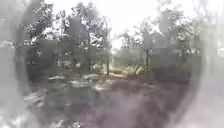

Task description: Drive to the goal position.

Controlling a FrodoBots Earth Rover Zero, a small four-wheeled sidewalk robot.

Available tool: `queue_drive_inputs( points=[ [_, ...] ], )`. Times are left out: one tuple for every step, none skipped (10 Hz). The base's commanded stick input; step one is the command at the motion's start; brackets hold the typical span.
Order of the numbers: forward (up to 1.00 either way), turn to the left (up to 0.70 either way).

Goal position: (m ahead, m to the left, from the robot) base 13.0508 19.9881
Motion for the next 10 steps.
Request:
queue_drive_inputs(
  points=[
    [0.85, 0.34],
    [0.85, 0.33],
    [0.85, 0.16],
    [0.85, 0.06],
    [0.85, 0.0],
    [0.85, 0.04],
    [0.85, 0.24],
    [0.85, 0.33],
    [0.85, 0.27],
    [0.85, 0.0]
  ],
)
